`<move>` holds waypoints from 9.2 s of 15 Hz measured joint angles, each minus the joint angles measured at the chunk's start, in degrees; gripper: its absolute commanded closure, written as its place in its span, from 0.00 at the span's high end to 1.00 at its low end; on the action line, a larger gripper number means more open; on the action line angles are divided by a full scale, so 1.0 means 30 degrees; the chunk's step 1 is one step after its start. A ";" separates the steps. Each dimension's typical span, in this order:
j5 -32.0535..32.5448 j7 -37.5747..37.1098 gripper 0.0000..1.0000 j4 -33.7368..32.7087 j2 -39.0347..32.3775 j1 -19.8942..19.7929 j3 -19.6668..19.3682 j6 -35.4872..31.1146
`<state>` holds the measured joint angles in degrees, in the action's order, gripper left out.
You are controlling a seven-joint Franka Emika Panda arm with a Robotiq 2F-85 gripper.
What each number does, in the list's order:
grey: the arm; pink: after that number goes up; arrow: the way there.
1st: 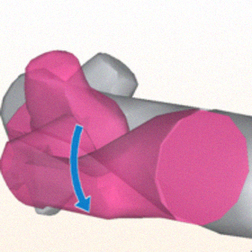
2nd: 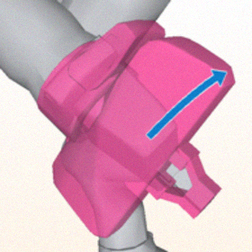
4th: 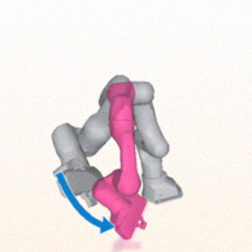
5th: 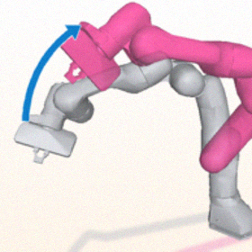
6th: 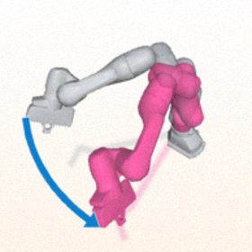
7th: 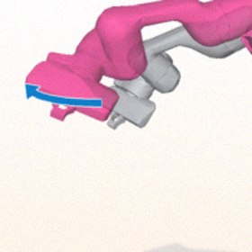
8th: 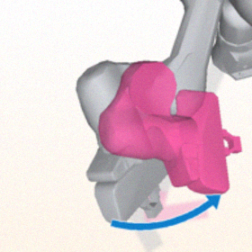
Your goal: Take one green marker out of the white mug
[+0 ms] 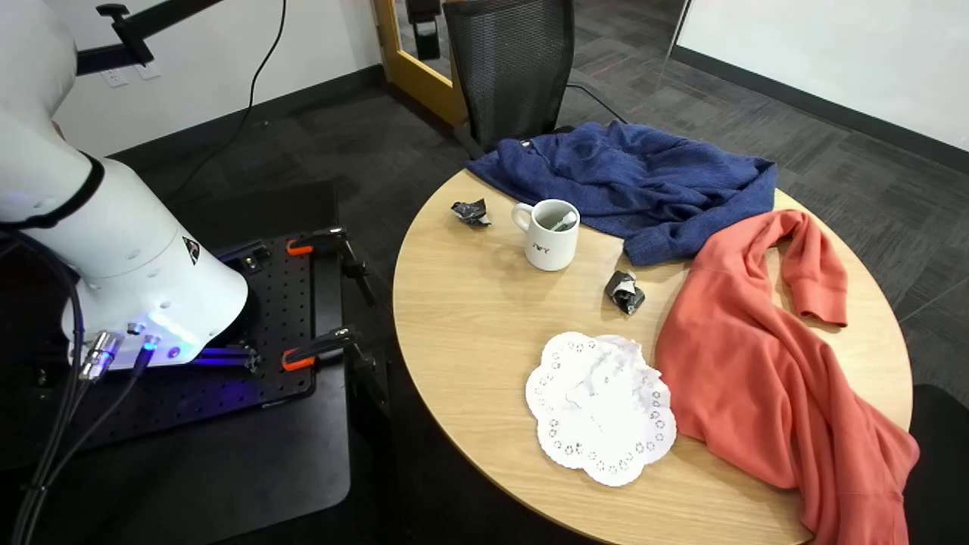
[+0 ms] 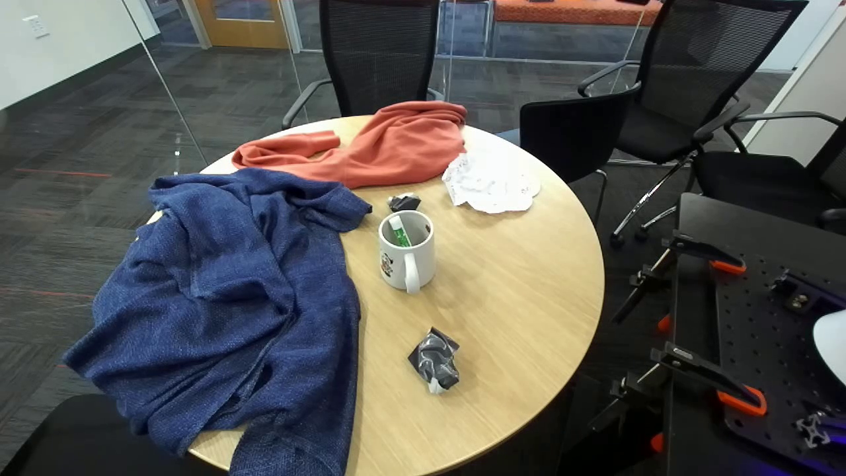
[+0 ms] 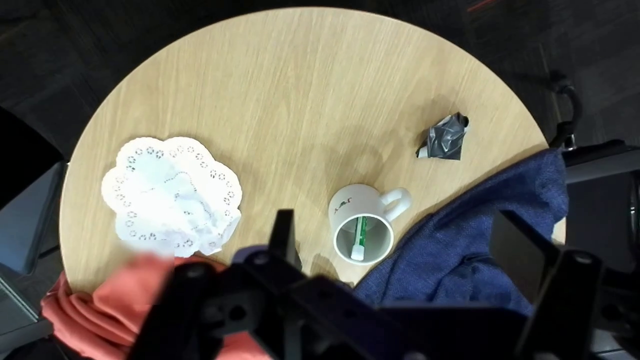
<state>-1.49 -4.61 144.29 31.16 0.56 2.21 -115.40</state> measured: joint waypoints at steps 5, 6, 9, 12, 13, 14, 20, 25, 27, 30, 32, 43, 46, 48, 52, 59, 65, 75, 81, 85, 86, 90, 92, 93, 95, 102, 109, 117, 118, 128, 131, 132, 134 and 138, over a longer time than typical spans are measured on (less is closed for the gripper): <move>-0.0504 -0.1742 1.00 0.0630 -0.1615 0.0025 0.0511 -0.2544; -0.0529 -0.2280 1.00 0.0718 -0.2036 0.0025 0.0659 -0.3162; -0.0525 -0.3827 1.00 0.0846 -0.3368 0.0015 0.1048 -0.5015; -0.0446 -0.5391 1.00 0.0848 -0.4886 -0.0002 0.1343 -0.7056; -0.0334 -0.5835 1.00 0.0843 -0.5412 -0.0010 0.1417 -0.7769; -0.0175 -0.6261 1.00 0.0827 -0.5942 -0.0016 0.1489 -0.8470; 0.2426 -0.9565 1.00 0.0036 -0.9145 -0.0039 0.1583 -1.1371; 0.4395 -1.1830 1.00 -0.1595 -1.1596 0.0098 0.1257 -1.1778; 0.4606 -1.2125 1.00 -0.2263 -1.2419 0.0362 0.0979 -1.1802; 0.4581 -1.2108 1.00 -0.2923 -1.3232 0.0821 0.0614 -1.1827; 0.4579 -1.2103 1.00 -0.2911 -1.3277 0.0990 0.0450 -1.1827; 0.4624 -1.2027 1.00 -0.3389 -1.4547 0.1684 -0.0141 -1.1828; 0.4624 -1.2020 1.00 -0.3903 -1.5501 0.1975 -0.0508 -1.2029; 0.4624 -1.1927 1.00 -0.4214 -1.6151 0.2094 -0.0798 -1.2608; 0.4591 -1.1523 0.98 -0.4850 -1.7353 0.2273 -0.1351 -1.3537; 0.4484 -1.1170 0.58 -0.5891 -1.8723 0.2682 -0.1976 -1.3709; 0.3964 -1.0831 0.48 -0.6588 -1.9446 0.2852 -0.2044 -1.3709; 0.2652 -1.0040 0.47 -0.7754 -2.0879 0.2926 -0.2103 -1.3707; 0.2266 -0.9750 0.47 -0.8382 -2.1594 0.2935 -0.2204 -1.3706; 0.2252 -0.9731 0.36 -0.8775 -2.1973 0.2935 -0.2287 -1.3702; 0.2252 -0.9729 0.16 -0.8867 -2.2070 0.2937 -0.2310 -1.3701; 0.2251 -0.9716 0.00 -0.9123 -2.2386 0.2972 -0.2429 -1.3694; 0.2251 -0.9714 0.05 -0.9165 -2.2411 0.2986 -0.2444 -1.3683; 0.2251 -0.9713 0.05 -0.9165 -2.2410 0.2996 -0.2445 -1.3683; 0.2251 -0.9710 0.05 -0.9164 -2.2394 0.3043 -0.2445 -1.3683; 0.2428 -0.9765 0.05 -0.8299 -2.1007 0.4196 -0.3157 -1.3692; 0.4810 -1.1329 0.05 -0.5914 -1.7526 0.6446 -0.5183 -1.3704; 0.8749 -1.5543 0.05 -0.3101 -1.3092 0.6141 -0.4963 -1.2998; 0.9050 -1.5976 0.05 -0.2844 -1.2621 0.5886 -0.4727 -1.2613; 0.7755 -1.6583 0.05 -0.1191 -1.0967 0.2327 -0.1974 -1.0119; 0.6832 -1.6563 0.05 -0.0743 -1.1531 0.1666 -0.1942 -1.0865; 0.6482 -1.6547 0.05 -0.0575 -1.1832 0.1487 -0.1942 -1.1331; 0.5486 -1.6324 0.05 -0.0244 -1.2586 0.1224 -0.1943 -1.2536; 0.2974 -1.5084 0.05 0.0159 -1.4334 0.1012 -0.1942 -1.4963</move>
<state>7.44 -49.86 144.77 -11.84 3.59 -3.62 -160.29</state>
